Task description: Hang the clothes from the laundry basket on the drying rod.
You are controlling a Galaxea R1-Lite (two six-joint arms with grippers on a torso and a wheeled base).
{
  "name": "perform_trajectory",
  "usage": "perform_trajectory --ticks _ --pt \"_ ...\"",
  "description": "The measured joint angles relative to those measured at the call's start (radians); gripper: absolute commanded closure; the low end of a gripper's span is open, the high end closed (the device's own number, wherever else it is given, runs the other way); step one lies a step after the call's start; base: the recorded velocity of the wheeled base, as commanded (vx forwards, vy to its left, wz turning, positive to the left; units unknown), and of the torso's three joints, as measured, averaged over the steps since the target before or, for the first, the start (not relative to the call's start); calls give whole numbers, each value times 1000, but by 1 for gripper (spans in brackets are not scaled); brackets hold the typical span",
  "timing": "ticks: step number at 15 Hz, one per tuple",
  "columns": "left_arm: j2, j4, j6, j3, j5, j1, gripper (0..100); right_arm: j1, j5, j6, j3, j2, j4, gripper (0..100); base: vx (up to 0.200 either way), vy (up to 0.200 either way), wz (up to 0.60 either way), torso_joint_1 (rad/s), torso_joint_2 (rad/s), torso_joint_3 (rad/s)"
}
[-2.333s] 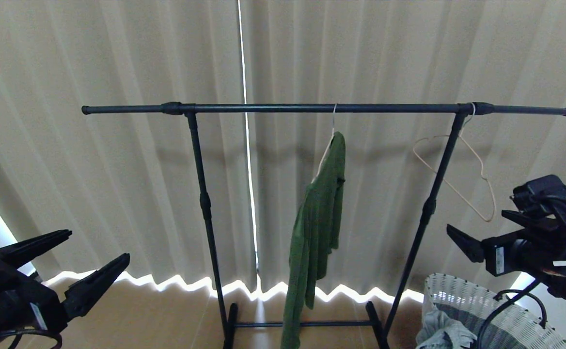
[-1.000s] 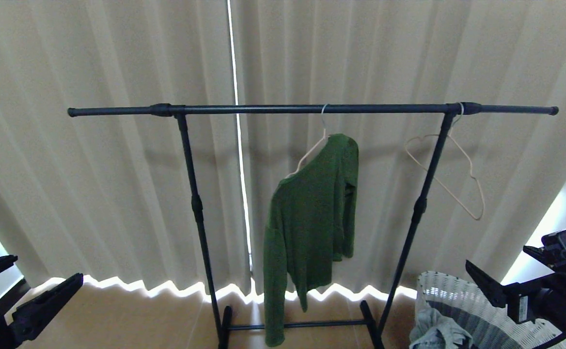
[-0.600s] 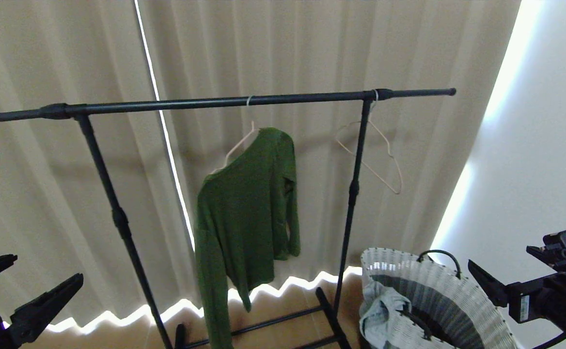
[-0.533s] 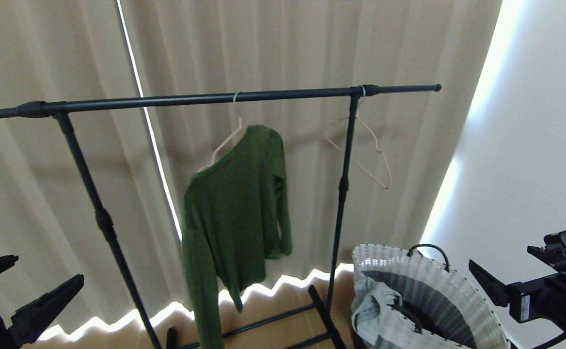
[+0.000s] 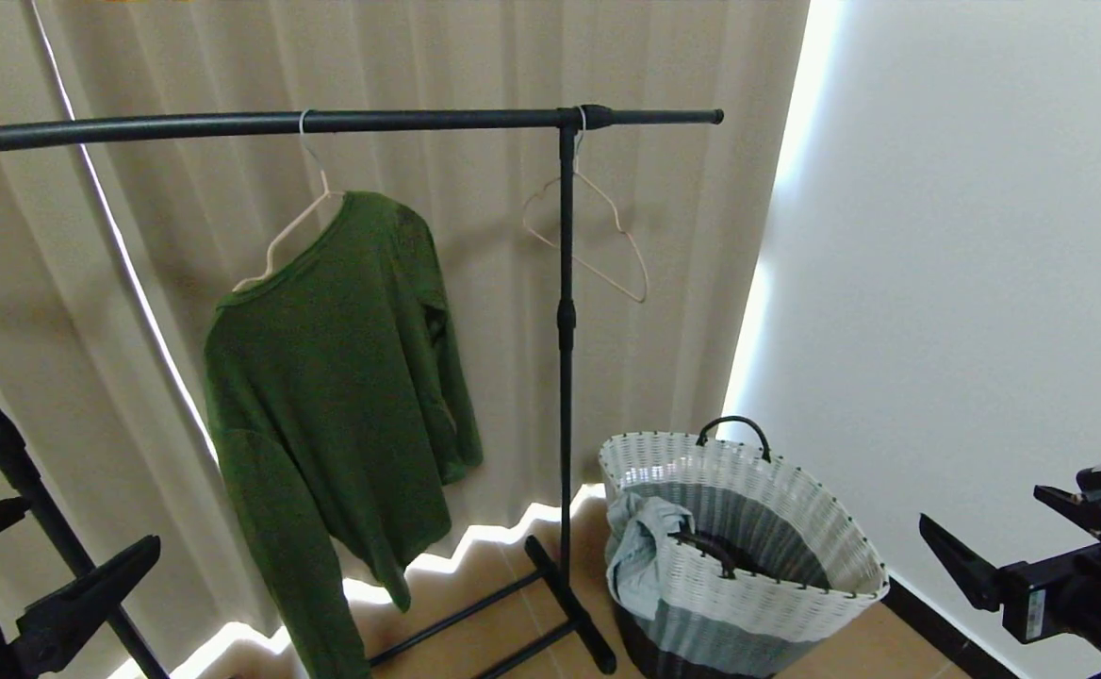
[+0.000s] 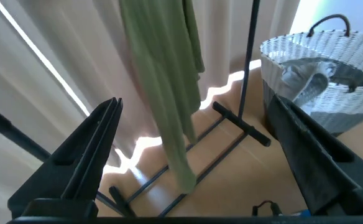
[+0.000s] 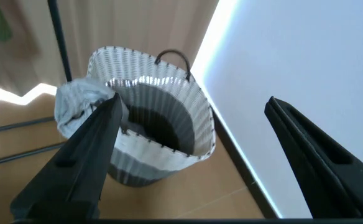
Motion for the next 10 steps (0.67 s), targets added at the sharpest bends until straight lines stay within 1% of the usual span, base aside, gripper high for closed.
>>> perform_trajectory --ticks 2,10 --pt "0 -2 0 0 0 0 0 0 0 0 3 -6 -1 0 0 0 0 -39 115 63" --pt "0 -2 0 1 0 1 0 0 -1 -13 9 -14 0 0 0 0 0 0 0 0"
